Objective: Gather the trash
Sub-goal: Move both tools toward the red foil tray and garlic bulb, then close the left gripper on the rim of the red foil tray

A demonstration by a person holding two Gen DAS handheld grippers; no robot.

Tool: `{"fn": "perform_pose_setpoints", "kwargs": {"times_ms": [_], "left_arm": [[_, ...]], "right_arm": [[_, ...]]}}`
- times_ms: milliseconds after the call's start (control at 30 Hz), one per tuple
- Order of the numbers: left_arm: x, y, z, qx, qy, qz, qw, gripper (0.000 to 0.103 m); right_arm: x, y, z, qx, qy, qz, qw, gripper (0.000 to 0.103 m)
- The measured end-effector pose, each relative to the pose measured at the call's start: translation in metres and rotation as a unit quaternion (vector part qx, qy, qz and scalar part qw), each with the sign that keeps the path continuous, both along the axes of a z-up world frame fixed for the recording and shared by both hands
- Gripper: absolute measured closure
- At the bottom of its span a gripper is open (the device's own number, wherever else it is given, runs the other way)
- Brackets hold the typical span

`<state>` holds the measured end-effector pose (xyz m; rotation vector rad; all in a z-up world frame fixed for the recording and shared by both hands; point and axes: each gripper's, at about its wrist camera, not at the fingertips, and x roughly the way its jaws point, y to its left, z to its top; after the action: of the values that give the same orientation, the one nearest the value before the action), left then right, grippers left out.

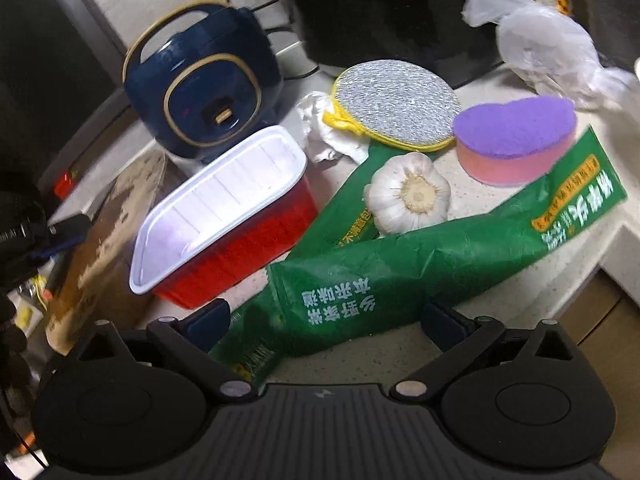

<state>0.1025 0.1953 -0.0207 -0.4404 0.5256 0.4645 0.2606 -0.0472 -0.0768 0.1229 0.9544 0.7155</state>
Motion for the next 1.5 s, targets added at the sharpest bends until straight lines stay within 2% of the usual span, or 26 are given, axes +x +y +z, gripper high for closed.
{"fn": "perform_pose_setpoints", "kwargs": {"times_ms": [33,100,167,233,300,533,600,633,667,733,800,833,900,1033,1133,1233,1300,1367,1500], "left_arm": [[-0.001,0.002,0.001,-0.001,0.003,0.002,1.0000,0.086],[-0.002,0.005,0.000,-0.002,0.007,-0.004,1.0000,0.086],[0.001,0.006,-0.004,-0.007,0.017,-0.012,0.9998,0.086],[0.008,0.005,-0.008,-0.015,0.024,-0.025,0.9993,0.086],[0.018,0.003,-0.014,-0.018,0.032,-0.037,0.9986,0.086],[0.037,-0.016,-0.039,-0.022,0.085,-0.056,0.9945,0.086],[0.036,-0.023,-0.046,-0.037,0.089,-0.080,0.9921,0.082],[0.035,-0.029,-0.048,-0.033,0.084,-0.077,0.9930,0.077],[0.034,-0.035,-0.048,-0.045,0.083,-0.098,0.9906,0.070],[0.031,-0.047,-0.046,-0.066,0.083,-0.147,0.9834,0.069],[0.027,-0.058,-0.038,-0.070,0.083,-0.193,0.9752,0.069],[0.023,-0.063,-0.031,-0.062,0.082,-0.207,0.9730,0.069],[0.016,-0.067,-0.015,-0.027,0.077,-0.213,0.9737,0.069],[0.016,-0.060,0.006,0.048,0.076,-0.177,0.9801,0.069],[0.038,-0.045,0.006,0.073,0.077,-0.154,0.9823,0.069],[0.073,-0.035,-0.006,0.108,0.097,-0.140,0.9795,0.069],[0.095,-0.029,-0.021,0.114,0.118,-0.139,0.9766,0.069],[0.110,-0.023,-0.036,0.103,0.142,-0.143,0.9741,0.069],[0.121,-0.022,-0.053,0.103,0.161,-0.140,0.9715,0.069]], "right_arm": [[0.000,0.001,0.003,-0.012,-0.001,-0.003,1.000,0.013],[-0.004,-0.002,0.011,-0.016,-0.017,-0.010,1.000,0.015],[-0.014,-0.007,0.023,-0.028,-0.067,-0.023,0.997,0.015],[-0.024,-0.007,0.033,-0.060,-0.116,-0.029,0.991,0.015],[-0.030,-0.008,0.039,-0.075,-0.139,-0.032,0.987,0.015],[-0.044,-0.014,0.037,-0.068,-0.120,-0.023,0.990,0.015],[-0.050,-0.018,0.033,-0.076,-0.122,-0.024,0.989,0.015],[-0.053,-0.021,0.031,-0.082,-0.124,-0.026,0.989,0.015],[-0.054,-0.023,0.029,-0.086,-0.126,-0.028,0.988,0.015],[-0.057,-0.030,0.026,-0.095,-0.128,-0.033,0.987,0.016],[-0.059,-0.036,0.025,-0.103,-0.131,-0.037,0.985,0.016],[-0.060,-0.039,0.025,-0.107,-0.134,-0.038,0.984,0.016],[-0.062,-0.043,0.025,-0.116,-0.145,-0.037,0.982,0.016],[-0.066,-0.046,0.029,-0.123,-0.174,-0.026,0.977,0.016],[-0.070,-0.049,0.032,-0.116,-0.183,-0.025,0.976,0.016],[-0.069,-0.052,0.030,-0.107,-0.169,-0.028,0.979,0.016],[-0.070,-0.052,0.029,-0.108,-0.169,-0.028,0.979,0.016],[-0.072,-0.054,0.030,-0.112,-0.172,-0.026,0.978,0.016],[-0.074,-0.062,0.030,-0.124,-0.173,-0.025,0.977,0.016]]}}
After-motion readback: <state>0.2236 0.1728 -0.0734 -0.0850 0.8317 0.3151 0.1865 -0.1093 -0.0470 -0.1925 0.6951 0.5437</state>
